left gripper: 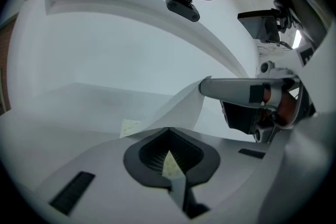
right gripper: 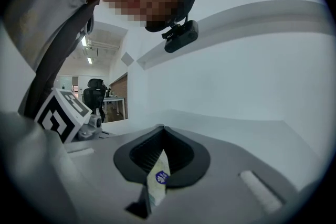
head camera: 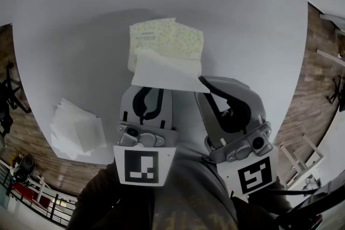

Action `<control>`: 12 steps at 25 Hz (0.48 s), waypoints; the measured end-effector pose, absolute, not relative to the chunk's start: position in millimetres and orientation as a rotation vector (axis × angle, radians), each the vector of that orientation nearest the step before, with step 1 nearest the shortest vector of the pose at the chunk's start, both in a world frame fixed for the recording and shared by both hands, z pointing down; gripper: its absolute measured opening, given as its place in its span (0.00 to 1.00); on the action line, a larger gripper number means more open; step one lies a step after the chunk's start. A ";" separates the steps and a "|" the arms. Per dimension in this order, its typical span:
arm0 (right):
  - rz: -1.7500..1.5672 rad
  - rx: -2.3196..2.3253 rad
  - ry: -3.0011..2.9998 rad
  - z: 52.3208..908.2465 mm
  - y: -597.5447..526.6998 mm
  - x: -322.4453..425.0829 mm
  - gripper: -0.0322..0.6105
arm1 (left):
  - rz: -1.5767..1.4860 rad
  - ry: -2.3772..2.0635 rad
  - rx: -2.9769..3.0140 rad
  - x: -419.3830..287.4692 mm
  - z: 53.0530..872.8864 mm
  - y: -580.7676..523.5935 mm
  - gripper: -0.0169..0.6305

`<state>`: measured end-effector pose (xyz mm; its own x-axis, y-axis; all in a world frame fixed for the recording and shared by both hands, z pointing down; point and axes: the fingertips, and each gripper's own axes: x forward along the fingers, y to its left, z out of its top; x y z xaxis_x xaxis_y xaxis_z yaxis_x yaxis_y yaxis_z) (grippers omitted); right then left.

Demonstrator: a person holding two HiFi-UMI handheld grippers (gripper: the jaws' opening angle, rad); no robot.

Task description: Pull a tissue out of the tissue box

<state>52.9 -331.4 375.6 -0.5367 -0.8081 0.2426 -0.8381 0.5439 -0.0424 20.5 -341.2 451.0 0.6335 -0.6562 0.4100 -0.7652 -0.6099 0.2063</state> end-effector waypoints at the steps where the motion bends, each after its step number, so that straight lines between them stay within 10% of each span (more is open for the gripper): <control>1: 0.222 1.391 -2.593 368.4 -330.1 51.6 0.05 | 0.415 -1.136 2.496 20.4 448.6 -340.4 0.02; 12: 0.110 1.435 -2.654 292.3 -296.2 40.5 0.05 | 0.281 -1.217 2.525 6.4 389.6 -315.1 0.02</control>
